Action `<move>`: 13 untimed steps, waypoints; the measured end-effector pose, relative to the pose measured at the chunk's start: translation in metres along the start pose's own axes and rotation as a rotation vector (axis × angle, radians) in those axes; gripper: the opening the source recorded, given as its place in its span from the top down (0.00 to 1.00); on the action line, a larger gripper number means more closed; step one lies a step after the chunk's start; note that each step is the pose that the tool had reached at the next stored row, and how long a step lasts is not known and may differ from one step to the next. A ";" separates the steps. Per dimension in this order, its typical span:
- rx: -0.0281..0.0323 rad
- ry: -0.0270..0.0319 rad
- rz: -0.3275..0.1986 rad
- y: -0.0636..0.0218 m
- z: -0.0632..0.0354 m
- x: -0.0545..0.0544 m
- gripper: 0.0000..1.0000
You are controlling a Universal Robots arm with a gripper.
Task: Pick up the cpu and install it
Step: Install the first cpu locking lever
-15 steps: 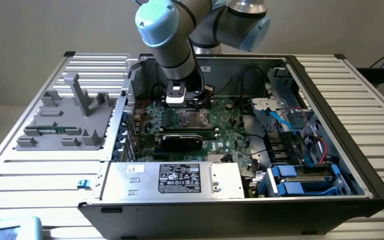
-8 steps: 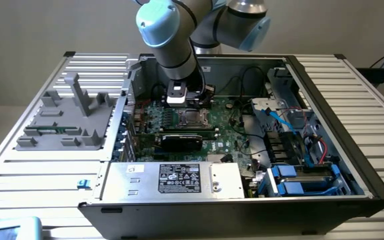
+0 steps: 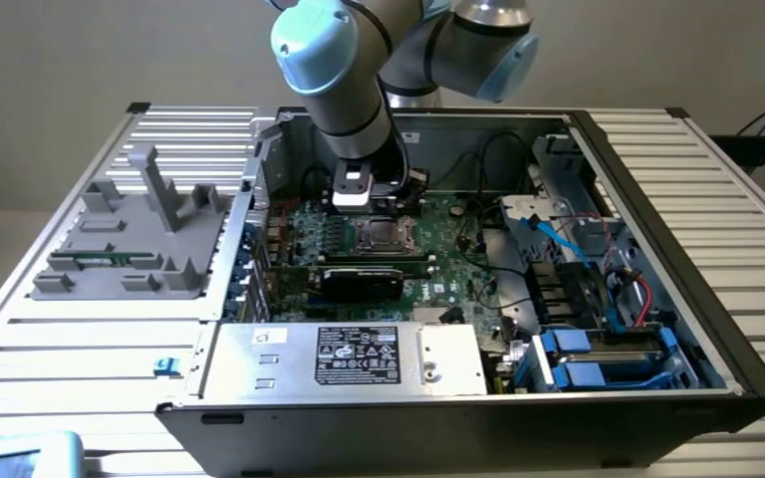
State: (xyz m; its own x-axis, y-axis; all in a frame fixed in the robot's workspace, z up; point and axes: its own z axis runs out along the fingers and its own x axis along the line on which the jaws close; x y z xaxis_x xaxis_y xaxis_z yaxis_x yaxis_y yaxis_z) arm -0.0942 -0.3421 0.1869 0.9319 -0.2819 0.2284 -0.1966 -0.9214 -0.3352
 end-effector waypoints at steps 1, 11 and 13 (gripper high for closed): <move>0.0001 0.0001 0.000 -0.0001 0.0000 0.000 0.89; 0.0021 0.0007 0.000 -0.0015 0.0004 0.000 0.89; 0.0026 0.0008 0.000 -0.0021 0.0006 -0.001 0.89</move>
State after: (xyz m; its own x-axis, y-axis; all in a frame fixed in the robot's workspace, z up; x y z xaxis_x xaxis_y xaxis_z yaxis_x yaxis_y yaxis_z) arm -0.0942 -0.3397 0.1868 0.9315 -0.2826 0.2290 -0.1962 -0.9206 -0.3378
